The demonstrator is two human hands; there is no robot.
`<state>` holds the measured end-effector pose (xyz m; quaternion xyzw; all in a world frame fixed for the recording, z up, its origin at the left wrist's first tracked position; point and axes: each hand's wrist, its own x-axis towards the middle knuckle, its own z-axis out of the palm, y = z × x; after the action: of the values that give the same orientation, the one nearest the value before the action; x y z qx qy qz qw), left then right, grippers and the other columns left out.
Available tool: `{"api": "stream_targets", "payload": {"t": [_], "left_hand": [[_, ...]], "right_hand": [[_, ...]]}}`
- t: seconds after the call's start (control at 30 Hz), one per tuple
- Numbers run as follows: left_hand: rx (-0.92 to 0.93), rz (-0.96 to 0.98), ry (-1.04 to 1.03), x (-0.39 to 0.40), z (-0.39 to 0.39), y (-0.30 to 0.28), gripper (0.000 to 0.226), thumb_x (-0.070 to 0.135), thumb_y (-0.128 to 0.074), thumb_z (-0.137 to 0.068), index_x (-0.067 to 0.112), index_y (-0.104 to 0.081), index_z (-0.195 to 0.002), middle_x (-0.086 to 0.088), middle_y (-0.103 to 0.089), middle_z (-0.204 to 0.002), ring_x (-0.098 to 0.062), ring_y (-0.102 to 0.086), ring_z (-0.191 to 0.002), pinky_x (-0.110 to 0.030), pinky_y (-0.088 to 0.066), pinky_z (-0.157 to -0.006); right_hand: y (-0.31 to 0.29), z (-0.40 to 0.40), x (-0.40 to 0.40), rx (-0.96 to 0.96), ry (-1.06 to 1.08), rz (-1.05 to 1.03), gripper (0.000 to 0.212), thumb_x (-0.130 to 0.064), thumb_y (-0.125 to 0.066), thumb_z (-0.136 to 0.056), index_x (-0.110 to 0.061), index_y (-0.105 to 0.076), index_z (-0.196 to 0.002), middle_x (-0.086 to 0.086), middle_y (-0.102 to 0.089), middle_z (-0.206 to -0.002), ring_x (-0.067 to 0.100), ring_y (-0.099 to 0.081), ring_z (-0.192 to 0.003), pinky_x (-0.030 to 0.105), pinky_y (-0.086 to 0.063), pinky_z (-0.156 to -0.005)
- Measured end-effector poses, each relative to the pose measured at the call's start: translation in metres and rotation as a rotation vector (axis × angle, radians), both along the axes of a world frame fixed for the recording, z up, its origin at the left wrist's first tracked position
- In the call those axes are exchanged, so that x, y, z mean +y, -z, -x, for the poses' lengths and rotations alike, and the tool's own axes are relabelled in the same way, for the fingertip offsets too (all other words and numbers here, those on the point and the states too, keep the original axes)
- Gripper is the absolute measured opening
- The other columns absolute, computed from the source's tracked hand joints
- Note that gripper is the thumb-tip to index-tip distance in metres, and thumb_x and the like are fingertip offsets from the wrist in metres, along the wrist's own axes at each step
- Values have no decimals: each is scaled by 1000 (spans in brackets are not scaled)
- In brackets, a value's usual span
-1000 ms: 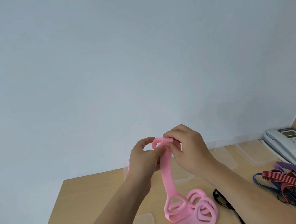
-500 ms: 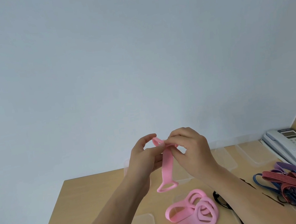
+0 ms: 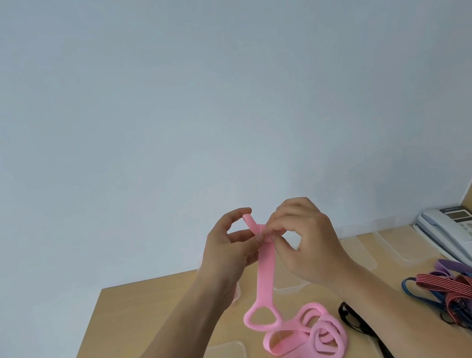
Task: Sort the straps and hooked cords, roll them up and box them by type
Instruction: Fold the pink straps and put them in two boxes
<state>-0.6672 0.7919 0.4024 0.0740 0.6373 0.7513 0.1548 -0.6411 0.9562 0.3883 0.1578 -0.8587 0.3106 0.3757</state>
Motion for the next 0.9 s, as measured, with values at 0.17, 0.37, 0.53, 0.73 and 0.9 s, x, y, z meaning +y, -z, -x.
{"api": "stream_targets", "payload": {"t": [0.17, 0.37, 0.53, 0.73, 0.9], "left_hand": [[35, 69, -17, -1, 0, 5, 49, -14, -61, -91, 19, -61, -127, -17, -77, -102, -29, -75, -89, -40, -61, -87], [48, 65, -17, -4, 0, 4, 52, -16, -62, -89, 18, -59, -128, -9, -80, -99, -20, -75, -84, -31, -55, -80], [37, 52, -27, -6, 1, 7, 50, -12, -66, -89, 16, -58, -130, -10, -79, -101, -26, -76, -91, -39, -59, -88], [-56, 119, 65, -1, -5, 9, 23, 12, -63, -99, 14, -68, -121, -13, -78, -101, -24, -74, -84, -31, -56, -71], [-72, 146, 61, -1, -7, 10, 20, 11, -62, -98, 14, -71, -116, -13, -79, -100, -24, -74, -83, -29, -56, -70]], "right_hand": [[-3, 6, 5, -203, 57, -41, 21, -15, -74, -83, -19, -74, -103, -9, -67, -94, 13, -54, -99, 17, -42, -82], [-6, 7, 6, -446, -73, -91, 16, -15, -65, -92, -23, -74, -104, -8, -67, -96, 11, -61, -92, 29, -53, -80], [-10, 5, 4, -441, -42, -108, 9, -17, -63, -92, -15, -71, -87, -3, -64, -82, 13, -59, -81, 35, -49, -74], [-13, 2, 6, -412, -12, -14, 9, -18, -66, -92, -19, -74, -88, 0, -67, -86, 12, -60, -79, 28, -47, -74], [-2, 6, 5, -346, 49, -60, 18, -28, -66, -92, -20, -69, -77, -2, -63, -74, 16, -57, -73, 37, -48, -67]]}}
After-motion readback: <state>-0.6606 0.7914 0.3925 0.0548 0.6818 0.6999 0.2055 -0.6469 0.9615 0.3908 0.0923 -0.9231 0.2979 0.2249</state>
